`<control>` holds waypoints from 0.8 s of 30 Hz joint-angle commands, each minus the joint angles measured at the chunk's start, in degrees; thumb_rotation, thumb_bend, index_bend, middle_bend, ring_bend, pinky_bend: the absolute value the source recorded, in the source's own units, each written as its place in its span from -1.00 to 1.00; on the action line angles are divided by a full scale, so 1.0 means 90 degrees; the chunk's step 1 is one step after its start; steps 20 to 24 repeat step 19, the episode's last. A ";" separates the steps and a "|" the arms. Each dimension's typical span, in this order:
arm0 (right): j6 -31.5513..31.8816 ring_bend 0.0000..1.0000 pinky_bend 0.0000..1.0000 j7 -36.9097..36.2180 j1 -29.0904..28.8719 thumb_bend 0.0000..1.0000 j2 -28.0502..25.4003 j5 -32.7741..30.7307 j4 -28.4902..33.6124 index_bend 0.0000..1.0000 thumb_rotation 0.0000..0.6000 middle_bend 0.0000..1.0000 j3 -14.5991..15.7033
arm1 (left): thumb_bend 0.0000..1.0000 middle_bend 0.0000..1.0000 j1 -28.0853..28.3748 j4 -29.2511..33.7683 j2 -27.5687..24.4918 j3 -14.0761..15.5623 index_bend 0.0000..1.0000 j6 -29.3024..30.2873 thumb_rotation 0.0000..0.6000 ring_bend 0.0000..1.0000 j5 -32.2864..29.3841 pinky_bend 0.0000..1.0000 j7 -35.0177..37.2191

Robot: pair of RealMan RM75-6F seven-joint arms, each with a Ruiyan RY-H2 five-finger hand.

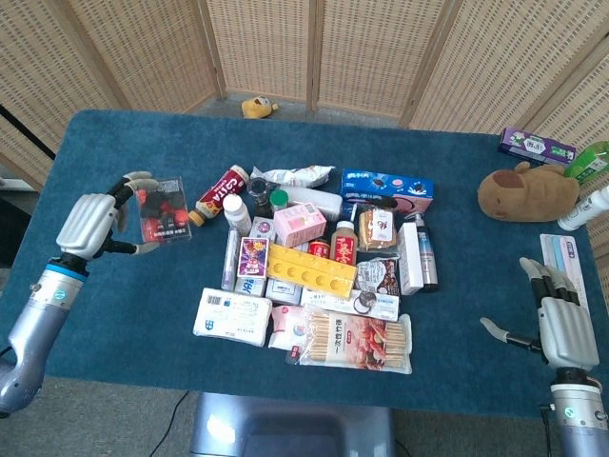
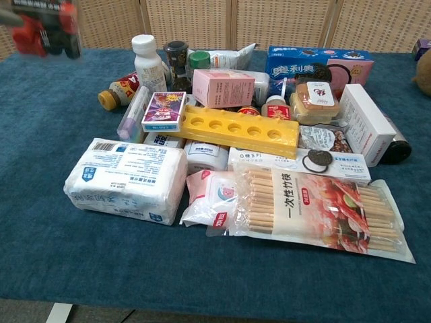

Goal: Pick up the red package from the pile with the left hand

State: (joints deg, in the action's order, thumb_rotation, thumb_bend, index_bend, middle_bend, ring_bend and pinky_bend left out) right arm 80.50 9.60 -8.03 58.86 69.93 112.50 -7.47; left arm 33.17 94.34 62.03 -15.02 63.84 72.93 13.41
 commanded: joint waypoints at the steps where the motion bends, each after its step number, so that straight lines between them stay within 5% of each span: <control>1: 0.0012 -1.00 -1.00 -0.0061 0.0022 -0.88 0.0038 0.0039 -0.0043 -1.00 0.11 -1.00 0.0018 | -1.00 0.29 -0.0115 0.0365 -0.0322 -0.0279 0.13 0.0299 1.00 0.53 0.0157 0.21 0.0328; 11: 0.0006 -1.00 -1.00 -0.0287 0.0071 -0.88 0.0151 0.0129 -0.0212 -1.00 0.11 -1.00 0.0045 | -1.00 0.29 -0.0348 0.1121 -0.1058 -0.0834 0.12 0.0858 1.00 0.53 0.0143 0.22 0.1061; 24: -0.0035 -1.00 -1.00 -0.0321 0.0073 -0.88 0.0154 0.0139 -0.0239 -1.00 0.12 -1.00 0.0046 | -1.00 0.30 -0.0451 0.1293 -0.1243 -0.0845 0.12 0.0915 1.00 0.53 0.0182 0.21 0.1236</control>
